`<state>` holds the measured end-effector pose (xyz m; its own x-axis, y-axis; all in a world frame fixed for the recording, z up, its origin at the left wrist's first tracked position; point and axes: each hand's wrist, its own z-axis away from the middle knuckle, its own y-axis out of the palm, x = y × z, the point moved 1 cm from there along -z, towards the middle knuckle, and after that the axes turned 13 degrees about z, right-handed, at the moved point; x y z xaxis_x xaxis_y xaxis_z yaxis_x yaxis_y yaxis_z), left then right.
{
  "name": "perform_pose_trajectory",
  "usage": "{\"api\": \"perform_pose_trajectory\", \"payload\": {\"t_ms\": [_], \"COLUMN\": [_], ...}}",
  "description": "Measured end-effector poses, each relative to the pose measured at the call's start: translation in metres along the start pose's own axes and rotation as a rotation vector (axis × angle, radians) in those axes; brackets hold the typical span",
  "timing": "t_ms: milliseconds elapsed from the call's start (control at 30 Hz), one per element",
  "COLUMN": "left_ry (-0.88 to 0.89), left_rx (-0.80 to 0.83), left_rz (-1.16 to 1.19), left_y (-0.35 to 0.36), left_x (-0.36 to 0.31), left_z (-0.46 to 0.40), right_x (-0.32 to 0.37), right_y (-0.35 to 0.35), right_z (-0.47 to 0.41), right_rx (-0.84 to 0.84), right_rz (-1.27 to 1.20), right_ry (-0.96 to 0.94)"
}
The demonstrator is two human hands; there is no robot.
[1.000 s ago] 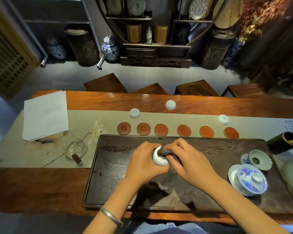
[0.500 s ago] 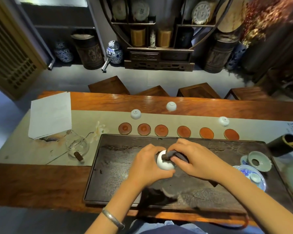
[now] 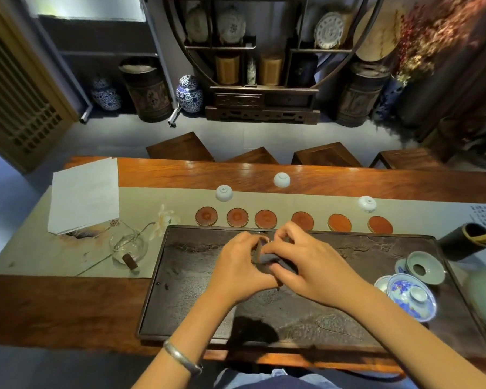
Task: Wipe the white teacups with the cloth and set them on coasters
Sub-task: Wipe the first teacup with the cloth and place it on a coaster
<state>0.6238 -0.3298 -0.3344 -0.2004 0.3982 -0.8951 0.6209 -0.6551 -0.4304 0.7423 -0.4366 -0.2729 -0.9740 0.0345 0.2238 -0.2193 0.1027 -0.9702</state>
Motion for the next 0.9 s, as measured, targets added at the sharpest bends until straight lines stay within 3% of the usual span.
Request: {"api": "perform_pose_trajectory", "payload": {"t_ms": [233,367,533,900], "left_ry": [0.006,0.01,0.052,0.05], "left_rx": [0.03,-0.023,0.051,-0.016], "left_rz": [0.048,0.052,0.087,0.029], "left_y": [-0.008,-0.015,-0.014,-0.004], "left_x": [-0.006,-0.003,-0.01,-0.017], "left_z": [0.006,0.009,0.011,0.015], "right_x": [-0.005,-0.03,-0.044,-0.012], "right_y": [-0.002,-0.001,0.001,0.019], "right_z": [0.021,0.032,0.027,0.016], "right_rx": [0.007,0.011,-0.196,-0.198], "right_rz": [-0.122,-0.043,-0.295,-0.36], "right_ry": [-0.015,0.103,0.328,0.401]}}
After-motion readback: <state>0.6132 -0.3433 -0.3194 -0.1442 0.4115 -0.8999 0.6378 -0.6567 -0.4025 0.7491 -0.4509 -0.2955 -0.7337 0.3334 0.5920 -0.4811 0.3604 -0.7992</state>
